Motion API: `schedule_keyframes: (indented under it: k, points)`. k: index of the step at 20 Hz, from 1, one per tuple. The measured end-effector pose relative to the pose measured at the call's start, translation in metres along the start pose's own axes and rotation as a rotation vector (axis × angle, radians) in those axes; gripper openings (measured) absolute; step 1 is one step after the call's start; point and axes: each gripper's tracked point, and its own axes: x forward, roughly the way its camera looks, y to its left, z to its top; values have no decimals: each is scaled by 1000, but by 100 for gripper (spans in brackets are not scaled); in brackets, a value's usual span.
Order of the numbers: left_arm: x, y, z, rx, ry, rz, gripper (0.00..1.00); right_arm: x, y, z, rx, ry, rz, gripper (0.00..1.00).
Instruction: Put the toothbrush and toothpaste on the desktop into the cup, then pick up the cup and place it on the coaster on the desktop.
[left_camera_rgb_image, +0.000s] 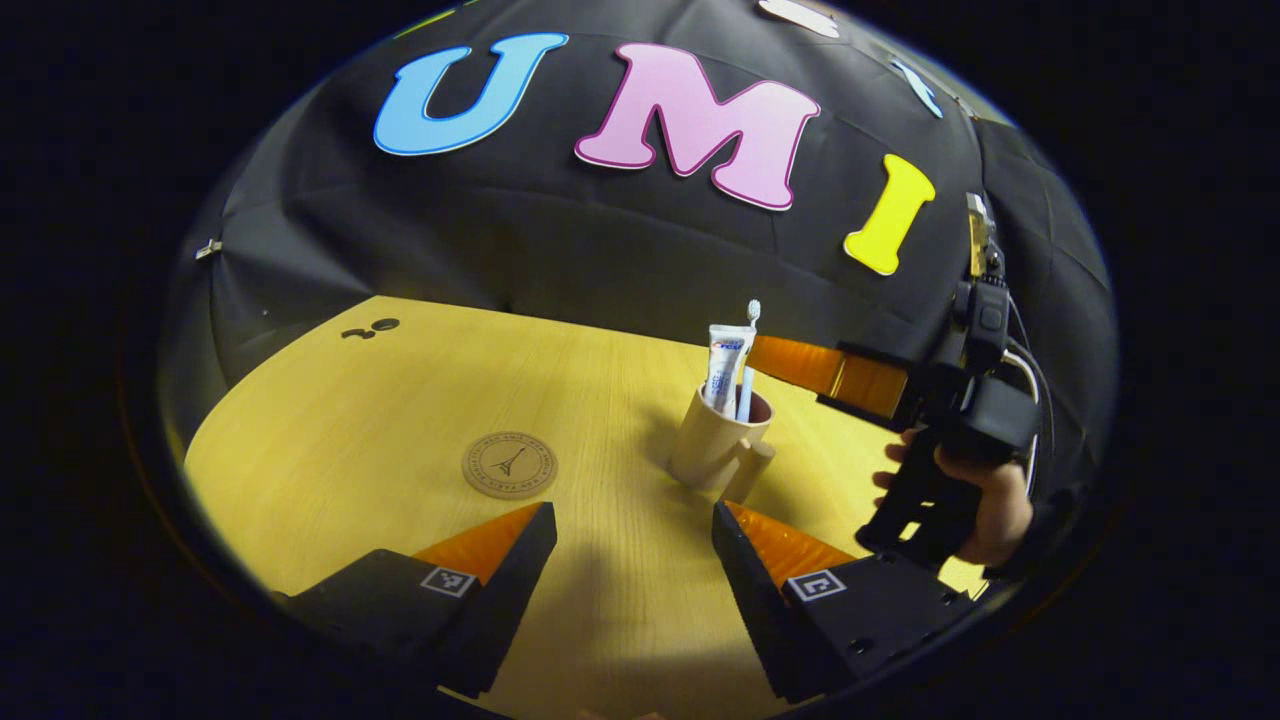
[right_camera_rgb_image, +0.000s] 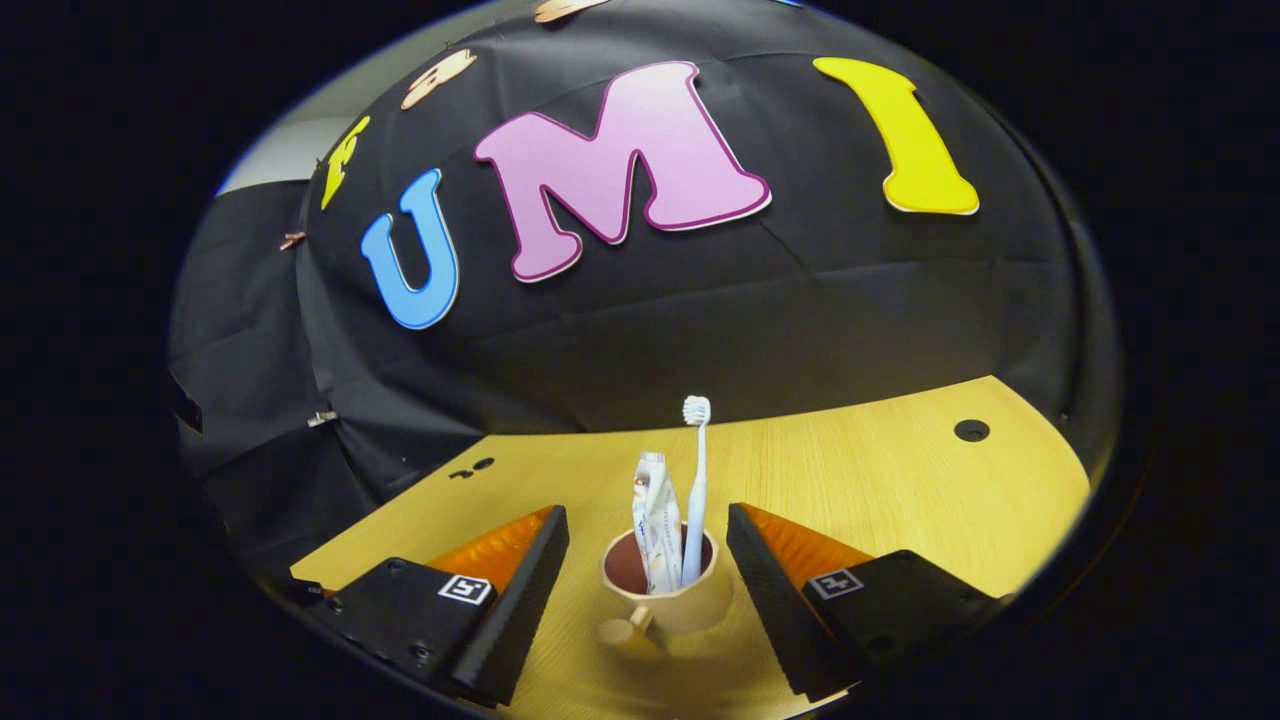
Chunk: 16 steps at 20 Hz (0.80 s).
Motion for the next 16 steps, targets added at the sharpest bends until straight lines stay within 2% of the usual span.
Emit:
schedule_keyframes:
  k: [1, 8, 12, 16]
  points:
    - [-4, 4, 1, -11, 1, 10, 97, -5, -3, -8, -22, 61, -35, 98]
    - [-47, 42, 9, -40, -11, 89, 97, -14, 19, -10, -62, 247, -62, 98]
    - [-73, 70, 2, -71, 14, 135, 97, -13, 15, -25, -49, 370, -134, 98]
    - [-93, 86, -4, -102, 34, 147, 98, -12, 13, -53, -24, 520, -197, 98]
